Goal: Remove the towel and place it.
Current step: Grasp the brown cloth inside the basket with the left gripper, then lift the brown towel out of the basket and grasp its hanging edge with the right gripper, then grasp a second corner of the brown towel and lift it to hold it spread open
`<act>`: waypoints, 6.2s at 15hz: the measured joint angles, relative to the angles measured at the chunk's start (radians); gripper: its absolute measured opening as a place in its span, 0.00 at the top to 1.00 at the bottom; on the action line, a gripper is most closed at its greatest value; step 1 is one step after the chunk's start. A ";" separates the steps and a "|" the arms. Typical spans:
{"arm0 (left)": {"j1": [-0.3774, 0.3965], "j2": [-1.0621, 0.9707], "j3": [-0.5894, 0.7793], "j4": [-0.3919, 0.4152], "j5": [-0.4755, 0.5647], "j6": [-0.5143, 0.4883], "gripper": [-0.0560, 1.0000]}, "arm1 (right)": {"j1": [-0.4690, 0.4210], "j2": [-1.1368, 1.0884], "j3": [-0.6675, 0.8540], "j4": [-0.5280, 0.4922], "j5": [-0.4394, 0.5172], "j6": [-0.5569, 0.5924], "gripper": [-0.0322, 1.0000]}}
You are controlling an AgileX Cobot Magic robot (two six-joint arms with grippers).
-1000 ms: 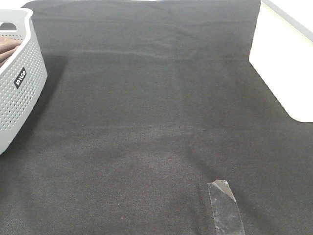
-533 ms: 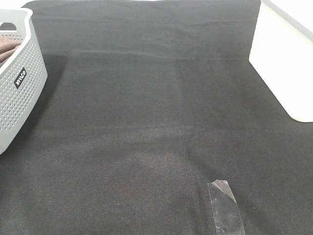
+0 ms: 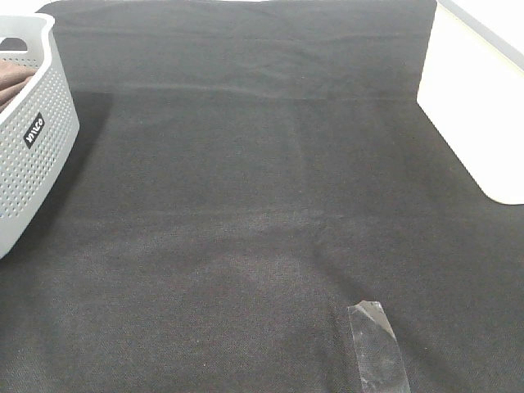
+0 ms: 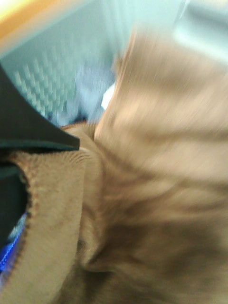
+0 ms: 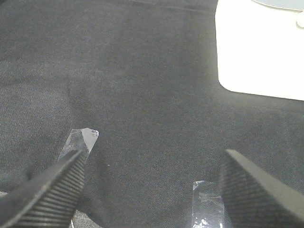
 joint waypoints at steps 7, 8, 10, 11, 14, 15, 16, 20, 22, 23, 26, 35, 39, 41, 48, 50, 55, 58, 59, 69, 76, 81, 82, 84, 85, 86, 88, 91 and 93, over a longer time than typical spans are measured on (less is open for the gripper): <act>-0.088 -0.207 0.000 -0.027 0.035 -0.135 0.95 | 0.000 0.000 0.000 0.000 0.000 0.000 0.24; -0.110 -0.275 0.000 -0.035 0.043 -0.168 0.95 | 0.000 0.000 0.000 0.000 0.000 0.000 0.24; -0.156 -0.333 0.000 -0.012 0.049 -0.183 0.95 | 0.000 0.000 0.000 0.000 0.000 0.000 0.24; -0.185 -0.359 0.000 0.030 0.049 -0.204 0.95 | 0.000 0.000 0.000 0.000 0.000 0.000 0.24; -0.297 -0.394 -0.018 0.248 0.068 -0.363 0.95 | 0.000 0.000 0.000 0.000 0.000 0.000 0.24; -0.341 -0.395 -0.048 0.303 0.099 -0.423 0.95 | 0.000 0.000 0.000 0.000 0.000 0.000 0.24; -0.378 -0.395 -0.083 0.334 0.124 -0.464 0.95 | 0.000 0.000 0.000 0.000 0.000 0.000 0.24; -0.514 -0.397 -0.281 0.359 0.212 -0.671 0.95 | 0.000 0.000 0.000 0.000 0.000 0.000 0.24; -0.575 -0.399 -0.331 0.360 0.221 -0.771 0.95 | 0.000 0.000 0.000 0.000 0.000 0.000 0.24; -0.612 -0.399 -0.337 0.360 0.221 -0.787 0.95 | 0.000 0.000 0.000 0.000 0.000 0.000 0.24; -0.710 -0.368 -0.337 0.340 0.226 -0.812 0.95 | 0.000 0.057 -0.008 0.047 -0.013 -0.032 0.24; -0.882 -0.221 -0.337 0.331 0.273 -0.927 0.95 | 0.000 0.643 -0.020 0.879 -0.508 -0.981 0.24; -0.895 -0.219 -0.337 0.252 0.264 -0.976 0.95 | 0.000 0.978 -0.022 1.496 -0.340 -1.648 0.24; -0.895 -0.219 -0.337 0.198 0.231 -0.976 0.95 | 0.000 1.110 -0.028 1.589 -0.284 -1.797 0.24; -0.895 -0.218 -0.337 0.014 0.097 -0.977 0.95 | 0.000 1.448 -0.191 1.625 -0.087 -1.879 0.24; -0.895 -0.218 -0.337 0.004 0.089 -0.979 0.95 | 0.005 1.507 -0.229 1.625 -0.066 -1.890 0.24; -0.895 -0.218 -0.337 -0.026 0.089 -0.979 0.95 | 0.122 1.695 -0.368 1.626 -0.102 -1.950 0.24; -0.895 -0.218 -0.337 -0.028 0.088 -0.979 0.95 | 0.184 1.743 -0.387 1.625 -0.110 -1.959 0.24; -0.895 -0.218 -0.337 -0.030 0.088 -0.979 0.95 | 0.196 1.755 -0.394 1.624 -0.110 -1.960 0.24; -0.895 -0.218 -0.337 -0.042 0.090 -0.979 0.95 | 0.197 1.765 -0.441 1.625 -0.179 -1.957 0.86; -0.895 -0.218 -0.337 -0.052 0.091 -0.955 0.95 | 0.197 1.765 -0.441 1.625 -0.204 -1.840 0.96; -0.895 -0.218 -0.337 0.020 0.178 -0.713 0.95 | 0.197 1.631 -0.470 1.396 -0.331 -1.363 0.96; -0.895 -0.218 -0.337 0.036 0.190 -0.662 0.95 | 0.197 1.592 -0.507 1.255 -0.345 -1.214 0.96; -0.895 -0.218 -0.337 0.072 0.199 -0.585 0.95 | 0.197 1.550 -0.620 0.893 -0.313 -0.878 0.96; -0.895 -0.218 -0.337 0.085 0.199 -0.565 0.95 | 0.197 1.546 -0.705 0.722 -0.255 -0.698 0.96; -0.895 -0.218 -0.337 0.100 0.193 -0.559 0.95 | 0.197 1.548 -0.797 0.557 -0.178 -0.566 0.96; -0.895 -0.218 -0.337 0.143 0.159 -0.559 0.95 | 0.197 1.552 -0.963 0.340 -0.049 -0.412 0.96; -0.895 -0.218 -0.337 0.222 0.057 -0.559 0.95 | 0.197 1.587 -1.255 0.182 0.039 -0.373 0.96; -0.892 -0.218 -0.337 0.267 0.012 -0.564 0.95 | 0.197 1.611 -1.368 0.134 0.045 -0.370 0.96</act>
